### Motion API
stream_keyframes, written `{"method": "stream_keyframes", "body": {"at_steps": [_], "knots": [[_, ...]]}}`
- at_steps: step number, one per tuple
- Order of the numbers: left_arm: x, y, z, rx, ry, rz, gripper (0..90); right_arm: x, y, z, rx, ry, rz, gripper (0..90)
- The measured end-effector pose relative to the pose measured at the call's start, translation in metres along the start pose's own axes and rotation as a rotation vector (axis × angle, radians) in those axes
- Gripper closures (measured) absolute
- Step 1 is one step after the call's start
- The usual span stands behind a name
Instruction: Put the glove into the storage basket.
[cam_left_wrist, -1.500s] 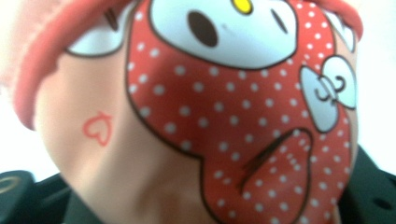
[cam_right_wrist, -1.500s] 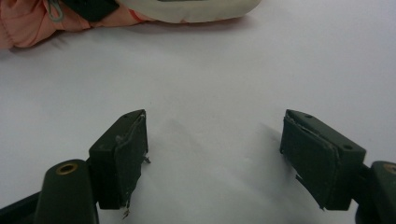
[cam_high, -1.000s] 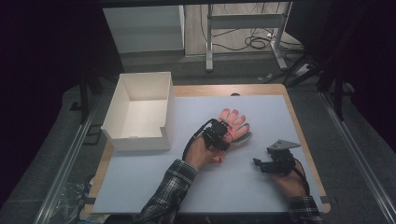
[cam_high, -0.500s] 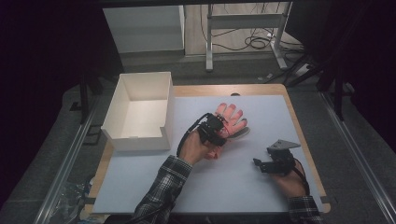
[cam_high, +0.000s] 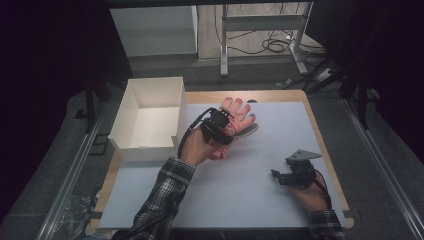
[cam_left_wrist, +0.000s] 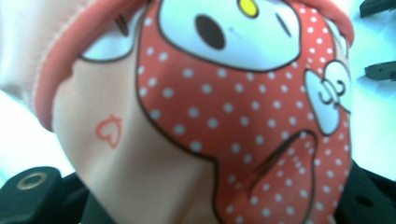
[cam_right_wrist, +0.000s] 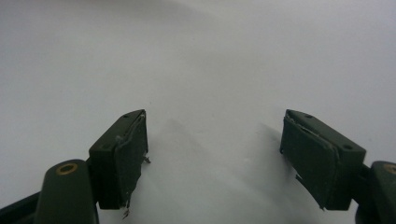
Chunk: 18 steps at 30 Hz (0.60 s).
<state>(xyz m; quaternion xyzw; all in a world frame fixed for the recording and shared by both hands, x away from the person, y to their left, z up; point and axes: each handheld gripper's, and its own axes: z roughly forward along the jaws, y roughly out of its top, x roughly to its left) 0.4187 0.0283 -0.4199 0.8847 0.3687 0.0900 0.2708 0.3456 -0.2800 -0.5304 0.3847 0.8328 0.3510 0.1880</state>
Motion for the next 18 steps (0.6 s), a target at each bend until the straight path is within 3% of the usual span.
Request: {"method": "stream_keyframes", "body": {"at_steps": [5, 10, 18], "knots": [[0.016, 0.005, -0.022, 0.007, 0.018, -0.018, 52.6, 0.0, 0.0, 0.0, 0.0, 0.001, 0.001, 23.6], [0.026, 0.008, -0.038, -0.006, 0.027, -0.052, 52.5, 0.0, 0.0, 0.0, 0.0, 0.001, 0.0, 23.6], [0.039, 0.01, -0.059, -0.007, 0.057, -0.069, 52.5, 0.0, 0.0, 0.0, 0.0, 0.001, 0.0, 23.6]]}}
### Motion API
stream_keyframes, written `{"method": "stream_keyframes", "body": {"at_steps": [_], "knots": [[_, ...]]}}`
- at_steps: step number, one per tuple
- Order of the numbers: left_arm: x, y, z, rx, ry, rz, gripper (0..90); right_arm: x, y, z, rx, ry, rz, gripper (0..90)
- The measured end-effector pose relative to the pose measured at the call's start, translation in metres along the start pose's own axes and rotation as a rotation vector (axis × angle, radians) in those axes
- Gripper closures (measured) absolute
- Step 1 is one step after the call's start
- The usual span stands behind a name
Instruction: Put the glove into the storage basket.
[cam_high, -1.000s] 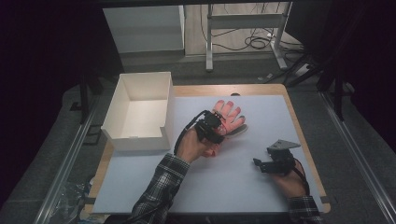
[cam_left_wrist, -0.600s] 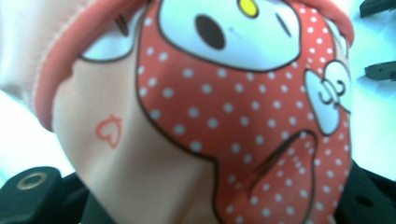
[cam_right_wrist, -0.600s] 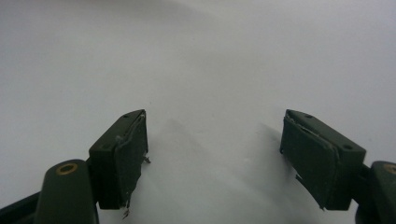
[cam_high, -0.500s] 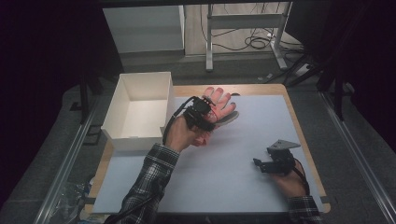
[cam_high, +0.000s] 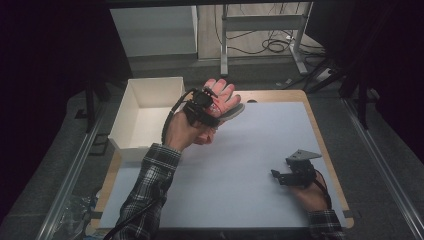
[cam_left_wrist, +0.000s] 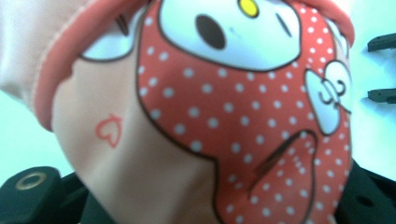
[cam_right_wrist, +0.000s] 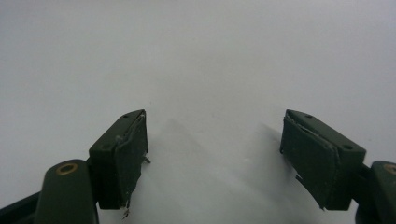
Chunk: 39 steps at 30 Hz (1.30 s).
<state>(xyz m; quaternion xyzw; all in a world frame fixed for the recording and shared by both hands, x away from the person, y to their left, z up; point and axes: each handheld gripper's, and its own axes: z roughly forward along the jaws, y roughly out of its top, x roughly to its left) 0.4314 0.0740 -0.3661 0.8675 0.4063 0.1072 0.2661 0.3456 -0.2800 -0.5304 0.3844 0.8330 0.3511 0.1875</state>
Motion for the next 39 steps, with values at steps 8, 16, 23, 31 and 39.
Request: {"method": "stream_keyframes", "body": {"at_steps": [8, 16, 23, 31, 39], "knots": [[0.022, -0.001, -0.022, -0.006, 0.037, -0.045, 52.5, 0.0, 0.0, 0.0, -0.001, 0.0, -0.001, 23.6], [0.05, -0.012, -0.044, -0.027, 0.079, -0.114, 52.5, 0.0, 0.0, 0.0, -0.001, 0.0, 0.0, 23.6], [0.073, -0.024, -0.06, -0.041, 0.127, -0.17, 52.5, 0.0, 0.0, 0.0, -0.001, 0.0, 0.0, 23.6], [0.097, -0.045, -0.068, -0.057, 0.172, -0.243, 52.4, 0.0, 0.0, 0.0, -0.002, 0.0, -0.001, 23.6], [0.115, -0.062, -0.065, -0.065, 0.202, -0.297, 52.1, 0.0, 0.0, 0.0, -0.002, -0.001, 0.001, 23.6]]}}
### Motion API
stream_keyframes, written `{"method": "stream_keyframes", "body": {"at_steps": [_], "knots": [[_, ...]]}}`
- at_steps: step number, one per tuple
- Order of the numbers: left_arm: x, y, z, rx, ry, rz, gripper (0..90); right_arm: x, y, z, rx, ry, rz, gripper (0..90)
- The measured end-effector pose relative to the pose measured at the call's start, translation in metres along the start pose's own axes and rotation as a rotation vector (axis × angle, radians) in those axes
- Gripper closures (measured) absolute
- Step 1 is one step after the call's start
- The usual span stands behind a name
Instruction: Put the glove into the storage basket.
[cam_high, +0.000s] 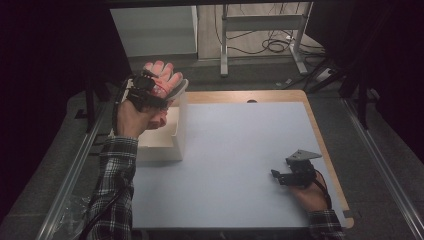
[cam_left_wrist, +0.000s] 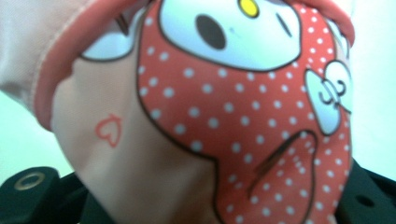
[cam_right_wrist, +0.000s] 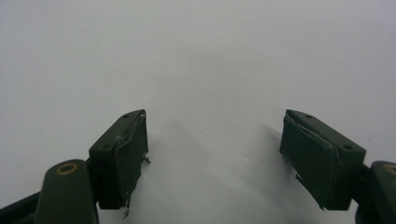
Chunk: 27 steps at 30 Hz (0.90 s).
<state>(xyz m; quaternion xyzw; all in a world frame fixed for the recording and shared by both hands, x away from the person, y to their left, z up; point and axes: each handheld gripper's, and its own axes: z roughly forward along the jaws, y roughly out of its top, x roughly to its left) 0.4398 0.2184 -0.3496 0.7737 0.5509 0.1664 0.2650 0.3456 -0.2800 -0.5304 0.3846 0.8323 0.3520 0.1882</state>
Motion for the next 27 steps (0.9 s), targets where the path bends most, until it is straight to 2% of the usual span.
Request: {"method": "stream_keyframes", "body": {"at_steps": [12, 27], "knots": [[0.022, -0.017, 0.03, -0.021, 0.042, -0.068, 51.6, 0.0, 0.0, 0.0, 0.0, 0.0, -0.002, 23.6], [0.034, -0.037, 0.084, -0.022, 0.068, -0.101, 50.7, 0.0, 0.0, 0.0, 0.0, 0.0, -0.001, 23.6]]}}
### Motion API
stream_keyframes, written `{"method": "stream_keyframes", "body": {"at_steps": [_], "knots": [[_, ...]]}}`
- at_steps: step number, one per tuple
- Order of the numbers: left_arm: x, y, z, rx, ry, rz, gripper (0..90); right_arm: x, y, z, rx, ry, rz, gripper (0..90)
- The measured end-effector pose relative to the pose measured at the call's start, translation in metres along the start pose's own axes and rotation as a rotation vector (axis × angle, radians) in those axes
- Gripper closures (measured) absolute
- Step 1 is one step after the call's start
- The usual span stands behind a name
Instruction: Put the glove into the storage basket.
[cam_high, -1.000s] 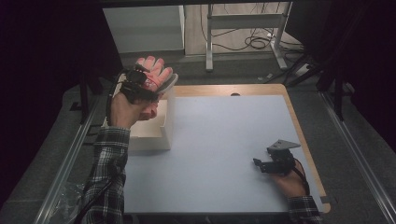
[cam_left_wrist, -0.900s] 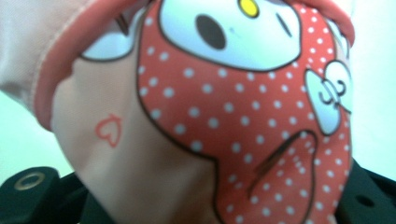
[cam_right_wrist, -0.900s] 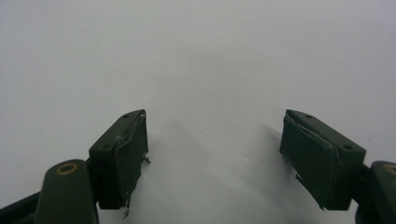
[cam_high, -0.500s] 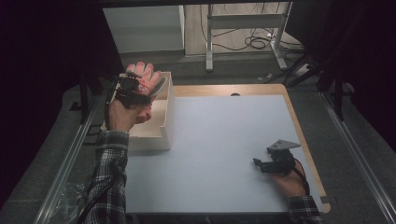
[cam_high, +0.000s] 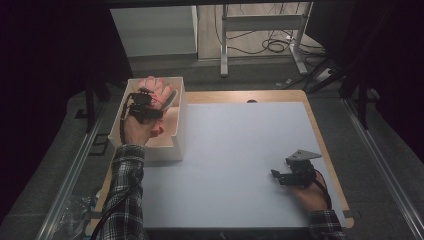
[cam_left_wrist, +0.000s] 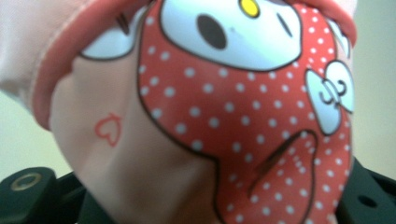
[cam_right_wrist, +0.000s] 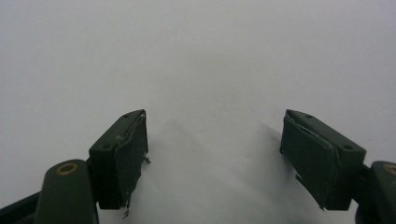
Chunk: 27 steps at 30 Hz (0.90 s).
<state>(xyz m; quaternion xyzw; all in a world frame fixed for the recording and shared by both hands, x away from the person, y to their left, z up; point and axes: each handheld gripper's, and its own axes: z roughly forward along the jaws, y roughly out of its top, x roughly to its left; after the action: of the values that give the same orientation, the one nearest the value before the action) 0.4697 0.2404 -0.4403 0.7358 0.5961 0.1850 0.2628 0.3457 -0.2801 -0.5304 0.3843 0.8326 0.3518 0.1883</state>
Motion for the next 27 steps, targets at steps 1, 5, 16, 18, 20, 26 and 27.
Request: {"method": "stream_keyframes", "body": {"at_steps": [1, 5, 16, 18, 20, 26, 27], "knots": [[0.0, -0.001, 0.003, 0.002, 0.001, -0.002, 50.7, 0.0, 0.0, 0.0, 0.0, 0.0, 0.0, 23.6], [-0.003, -0.001, 0.013, 0.022, 0.009, 0.013, 50.2, 0.0, 0.0, 0.0, 0.0, 0.0, -0.001, 23.6], [-0.011, 0.0, 0.033, 0.09, 0.002, -0.009, 48.6, 0.0, 0.0, 0.0, -0.001, 0.0, 0.0, 23.6], [-0.012, 0.001, 0.036, 0.1, 0.002, -0.013, 48.2, 0.0, 0.0, 0.0, -0.001, 0.0, 0.0, 23.6], [-0.013, 0.001, 0.038, 0.11, 0.004, -0.015, 47.2, 0.0, 0.0, 0.0, -0.001, 0.001, 0.001, 23.6], [-0.013, 0.001, 0.048, 0.142, -0.004, -0.023, 41.6, 0.0, 0.0, 0.0, -0.001, 0.001, 0.0, 23.6], [-0.013, 0.0, 0.049, 0.148, -0.002, -0.019, 37.9, 0.0, 0.0, 0.0, -0.001, 0.001, 0.001, 23.6]]}}
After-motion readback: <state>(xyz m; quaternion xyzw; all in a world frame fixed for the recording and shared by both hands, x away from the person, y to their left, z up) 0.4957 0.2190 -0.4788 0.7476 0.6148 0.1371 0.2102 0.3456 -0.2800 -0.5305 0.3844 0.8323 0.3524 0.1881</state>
